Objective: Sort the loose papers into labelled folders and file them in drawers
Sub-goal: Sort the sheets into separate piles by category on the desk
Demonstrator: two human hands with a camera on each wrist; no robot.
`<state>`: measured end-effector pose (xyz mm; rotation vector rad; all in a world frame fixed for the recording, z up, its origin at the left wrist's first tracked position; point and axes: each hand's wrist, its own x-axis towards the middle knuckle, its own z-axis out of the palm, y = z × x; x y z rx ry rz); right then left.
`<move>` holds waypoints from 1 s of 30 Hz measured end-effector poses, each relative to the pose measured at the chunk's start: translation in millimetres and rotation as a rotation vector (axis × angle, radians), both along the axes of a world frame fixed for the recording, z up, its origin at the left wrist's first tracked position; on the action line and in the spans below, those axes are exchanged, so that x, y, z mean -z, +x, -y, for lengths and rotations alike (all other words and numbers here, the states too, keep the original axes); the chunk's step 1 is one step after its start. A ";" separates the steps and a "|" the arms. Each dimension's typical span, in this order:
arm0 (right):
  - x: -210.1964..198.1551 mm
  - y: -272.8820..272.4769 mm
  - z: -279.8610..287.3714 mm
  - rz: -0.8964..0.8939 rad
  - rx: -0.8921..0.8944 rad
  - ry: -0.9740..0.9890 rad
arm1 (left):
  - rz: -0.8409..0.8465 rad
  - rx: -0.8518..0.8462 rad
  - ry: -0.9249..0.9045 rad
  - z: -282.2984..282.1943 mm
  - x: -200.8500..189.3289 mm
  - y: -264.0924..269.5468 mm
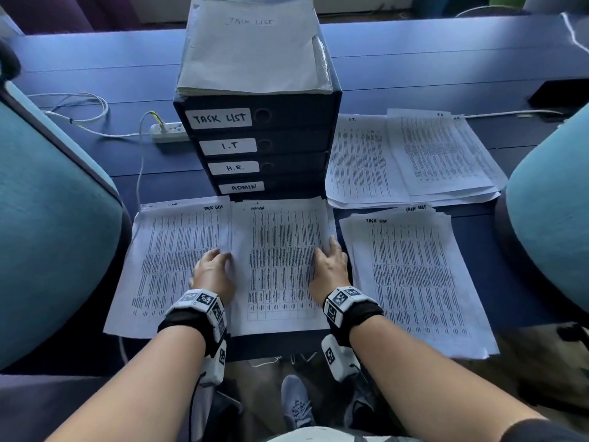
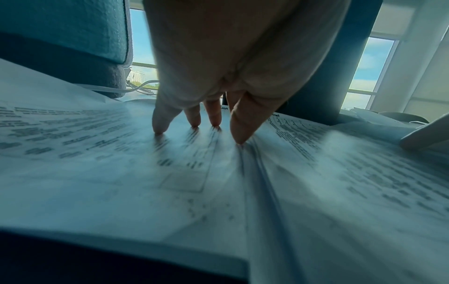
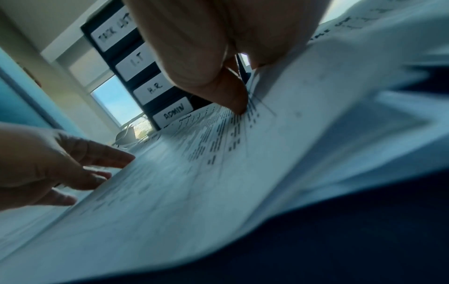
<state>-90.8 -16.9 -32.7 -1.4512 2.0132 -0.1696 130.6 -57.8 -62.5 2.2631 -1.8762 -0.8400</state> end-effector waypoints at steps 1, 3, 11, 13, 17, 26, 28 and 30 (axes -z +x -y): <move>-0.1 -1.4 0.4 0.006 0.012 -0.008 | 0.002 -0.001 0.002 0.5 -1.1 -1.2; 2.1 -3.4 1.1 0.009 0.017 -0.015 | 0.002 -0.009 0.007 1.7 -2.4 -4.1; -1.6 -9.4 -0.9 -0.087 0.002 -0.080 | -0.002 -0.033 -0.014 2.8 -12.3 -20.6; -1.5 -13.3 -2.1 -0.096 -0.011 -0.098 | -0.003 -0.023 -0.013 3.0 -14.2 -25.3; -2.6 -26.9 -8.1 -0.105 -0.038 -0.163 | -0.081 0.015 -0.059 1.1 -17.4 -39.9; -8.2 -87.9 -19.0 -0.140 0.001 -0.172 | -0.273 0.114 -0.061 -5.8 -26.6 -98.1; -7.8 -104.3 -20.5 -0.135 0.011 -0.170 | -0.319 0.137 -0.060 -6.6 -29.6 -115.3; -6.1 -121.1 -21.3 -0.129 0.019 -0.166 | -0.307 0.166 -0.059 -7.2 -32.6 -131.8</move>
